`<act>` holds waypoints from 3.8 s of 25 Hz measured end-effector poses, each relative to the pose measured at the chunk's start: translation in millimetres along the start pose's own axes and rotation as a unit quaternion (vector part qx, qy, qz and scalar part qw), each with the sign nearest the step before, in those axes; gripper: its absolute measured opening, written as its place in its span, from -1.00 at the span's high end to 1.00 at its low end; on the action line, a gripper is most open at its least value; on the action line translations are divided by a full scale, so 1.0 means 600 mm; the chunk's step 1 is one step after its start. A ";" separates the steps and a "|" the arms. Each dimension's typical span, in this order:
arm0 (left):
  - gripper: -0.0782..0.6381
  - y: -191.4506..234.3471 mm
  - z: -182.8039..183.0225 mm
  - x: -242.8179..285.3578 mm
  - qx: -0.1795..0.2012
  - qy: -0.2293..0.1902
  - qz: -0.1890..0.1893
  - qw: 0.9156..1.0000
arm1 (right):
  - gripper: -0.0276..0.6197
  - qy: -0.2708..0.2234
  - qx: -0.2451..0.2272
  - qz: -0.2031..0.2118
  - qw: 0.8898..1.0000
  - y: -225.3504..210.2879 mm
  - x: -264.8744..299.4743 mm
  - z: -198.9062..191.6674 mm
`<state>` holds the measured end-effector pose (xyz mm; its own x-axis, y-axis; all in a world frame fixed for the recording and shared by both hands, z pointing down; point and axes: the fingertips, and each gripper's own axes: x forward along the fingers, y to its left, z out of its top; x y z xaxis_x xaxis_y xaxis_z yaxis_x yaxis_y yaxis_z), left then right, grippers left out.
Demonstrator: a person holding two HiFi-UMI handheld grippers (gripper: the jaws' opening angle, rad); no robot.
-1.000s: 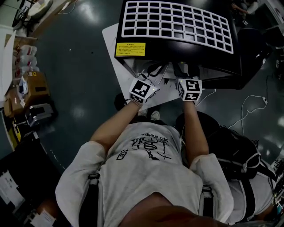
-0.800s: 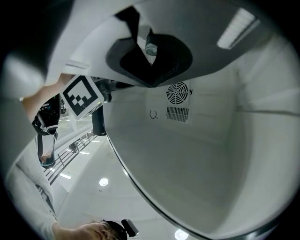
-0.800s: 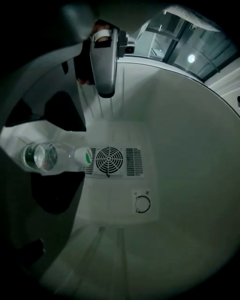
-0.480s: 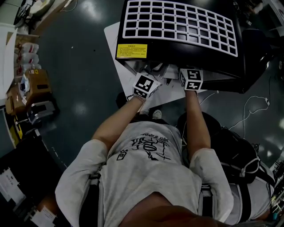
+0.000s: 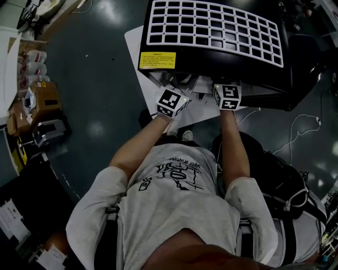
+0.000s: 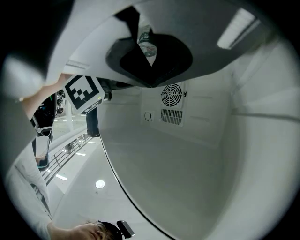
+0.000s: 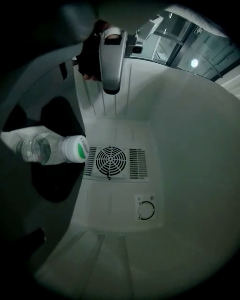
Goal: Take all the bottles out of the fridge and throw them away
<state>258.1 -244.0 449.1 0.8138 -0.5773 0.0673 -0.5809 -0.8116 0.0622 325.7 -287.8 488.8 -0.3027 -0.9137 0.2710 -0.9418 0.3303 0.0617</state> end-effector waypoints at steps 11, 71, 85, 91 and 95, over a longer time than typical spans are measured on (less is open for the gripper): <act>0.76 -0.031 0.013 -0.018 -0.003 -0.004 -0.011 1.000 | 0.43 0.015 0.013 0.020 1.000 0.042 -0.069 -0.016; 0.76 -0.247 0.227 -0.229 0.006 -0.035 -0.070 0.997 | 0.43 -0.024 -0.008 0.114 0.993 0.196 -0.419 0.205; 0.76 -0.249 0.219 -0.262 0.004 -0.044 -0.024 0.999 | 0.43 -0.022 -0.026 0.162 0.986 0.232 -0.429 0.211; 0.76 -0.228 0.224 -0.292 0.003 -0.044 -0.011 0.999 | 0.43 -0.027 -0.034 0.179 0.983 0.264 -0.416 0.225; 0.76 -0.213 0.222 -0.314 0.004 -0.039 -0.002 0.999 | 0.43 -0.029 -0.041 0.193 0.980 0.291 -0.407 0.241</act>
<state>181.8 -43.4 295.7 0.8150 -0.5794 -0.0101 -0.5781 -0.8141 0.0545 214.2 -41.2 294.5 -0.6446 -0.7278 0.2340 -0.7408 0.6703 0.0438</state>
